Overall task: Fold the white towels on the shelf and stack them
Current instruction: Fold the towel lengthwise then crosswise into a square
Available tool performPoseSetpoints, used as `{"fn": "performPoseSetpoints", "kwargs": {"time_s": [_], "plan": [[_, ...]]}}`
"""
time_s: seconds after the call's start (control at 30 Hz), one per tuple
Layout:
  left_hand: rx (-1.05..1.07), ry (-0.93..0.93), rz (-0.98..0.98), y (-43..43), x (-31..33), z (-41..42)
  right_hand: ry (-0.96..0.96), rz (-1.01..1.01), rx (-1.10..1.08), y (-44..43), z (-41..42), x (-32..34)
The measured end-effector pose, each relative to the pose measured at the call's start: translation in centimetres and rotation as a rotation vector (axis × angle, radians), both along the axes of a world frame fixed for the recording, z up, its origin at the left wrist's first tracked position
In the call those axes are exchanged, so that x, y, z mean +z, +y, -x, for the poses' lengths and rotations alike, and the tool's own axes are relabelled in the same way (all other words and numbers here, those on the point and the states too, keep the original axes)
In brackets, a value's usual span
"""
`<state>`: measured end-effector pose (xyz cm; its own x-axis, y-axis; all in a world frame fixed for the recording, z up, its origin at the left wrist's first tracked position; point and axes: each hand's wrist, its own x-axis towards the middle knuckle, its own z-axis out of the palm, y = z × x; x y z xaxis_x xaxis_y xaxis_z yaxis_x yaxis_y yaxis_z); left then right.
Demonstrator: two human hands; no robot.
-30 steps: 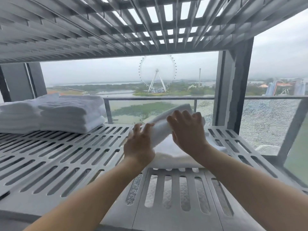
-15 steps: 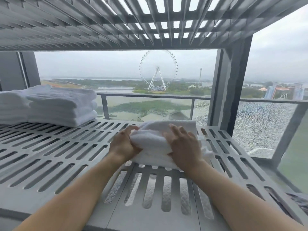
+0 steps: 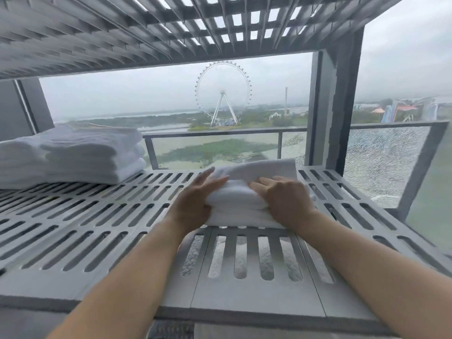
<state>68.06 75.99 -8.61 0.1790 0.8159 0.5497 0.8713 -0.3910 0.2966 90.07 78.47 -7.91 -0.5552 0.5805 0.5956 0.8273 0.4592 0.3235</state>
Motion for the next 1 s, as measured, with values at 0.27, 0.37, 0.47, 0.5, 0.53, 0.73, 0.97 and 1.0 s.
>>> {"fn": "performPoseSetpoints", "kwargs": {"time_s": [0.27,0.37,0.47,0.5,0.53,0.73,0.97,1.0], "plan": [[-0.067,0.016,0.081,-0.1,0.6,-0.2,-0.021,0.188,0.028,0.0,-0.5,1.0],[-0.08,0.08,0.089,-0.3,1.2,0.1,-0.014,0.326,0.081,0.1,-1.2,2.1],[-0.164,-0.095,0.248,0.1,2.9,0.9,0.179,0.612,0.154,0.7,-1.9,4.5],[-0.204,-0.173,0.266,0.7,3.6,1.0,0.243,0.654,0.197,1.3,-2.0,5.5],[-0.227,-0.218,0.26,1.5,4.3,1.0,0.295,0.651,0.236,2.0,-1.9,6.3],[-0.084,-0.143,0.195,8.1,5.6,0.4,0.369,0.575,0.21,7.2,-0.1,8.1],[-0.022,0.032,0.301,12.3,4.9,-0.9,0.1,0.627,0.023,11.8,1.1,5.0],[-0.029,0.043,0.333,12.5,4.9,-1.0,0.089,0.624,0.024,12.3,0.9,4.9]]}}
